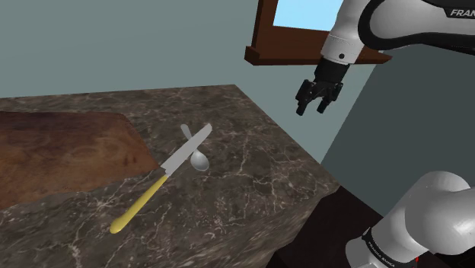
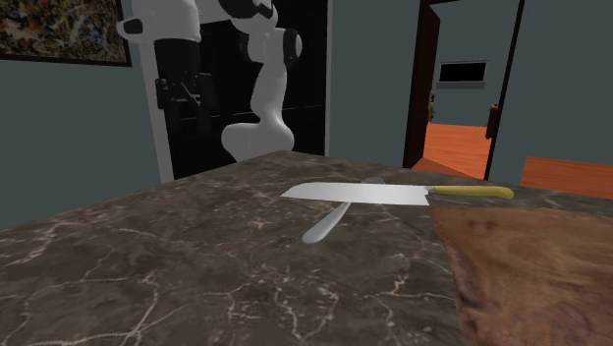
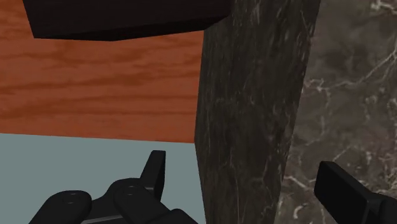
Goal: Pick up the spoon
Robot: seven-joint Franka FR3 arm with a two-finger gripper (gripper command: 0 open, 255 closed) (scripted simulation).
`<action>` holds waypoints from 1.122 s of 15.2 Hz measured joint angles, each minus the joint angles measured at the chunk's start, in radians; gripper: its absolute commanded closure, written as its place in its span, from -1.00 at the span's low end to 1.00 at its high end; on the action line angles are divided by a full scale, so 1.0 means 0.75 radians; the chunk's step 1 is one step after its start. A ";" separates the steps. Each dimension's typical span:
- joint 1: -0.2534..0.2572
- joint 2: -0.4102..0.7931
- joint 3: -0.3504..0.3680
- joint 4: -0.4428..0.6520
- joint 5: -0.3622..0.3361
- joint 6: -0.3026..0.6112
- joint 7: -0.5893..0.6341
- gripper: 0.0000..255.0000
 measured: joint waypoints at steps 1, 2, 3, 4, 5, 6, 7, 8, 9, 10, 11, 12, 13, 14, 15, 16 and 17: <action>0.010 0.033 0.024 0.021 0.016 0.012 0.028 -1.00; 0.017 0.068 0.039 0.041 0.027 0.025 0.047 -1.00; 0.027 0.099 0.063 0.071 0.041 0.025 0.077 -1.00; 0.034 0.140 0.083 0.093 0.053 0.043 0.101 -1.00; 0.044 0.176 0.108 0.119 0.065 0.054 0.133 -1.00; 0.049 0.210 0.123 0.155 0.073 0.052 0.154 -1.00; 0.056 0.248 0.141 0.190 0.080 0.055 0.179 -1.00; 0.064 0.286 0.162 0.218 0.088 0.066 0.205 -1.00; 0.070 0.330 0.180 0.258 0.092 0.071 0.231 -1.00; 0.076 0.378 0.200 0.300 0.095 0.077 0.259 -1.00; 0.081 0.414 0.215 0.335 0.098 0.078 0.280 -1.00; 0.089 0.452 0.233 0.368 0.100 0.084 0.307 -1.00; 0.096 0.494 0.250 0.404 0.100 0.091 0.332 -1.00; 0.104 0.536 0.269 0.450 0.098 0.089 0.363 -1.00; 0.110 0.576 0.282 0.493 0.095 0.087 0.385 -1.00; 0.121 0.618 0.303 0.531 0.092 0.093 0.419 -1.00; 0.130 0.659 0.317 0.573 0.087 0.092 0.444 -1.00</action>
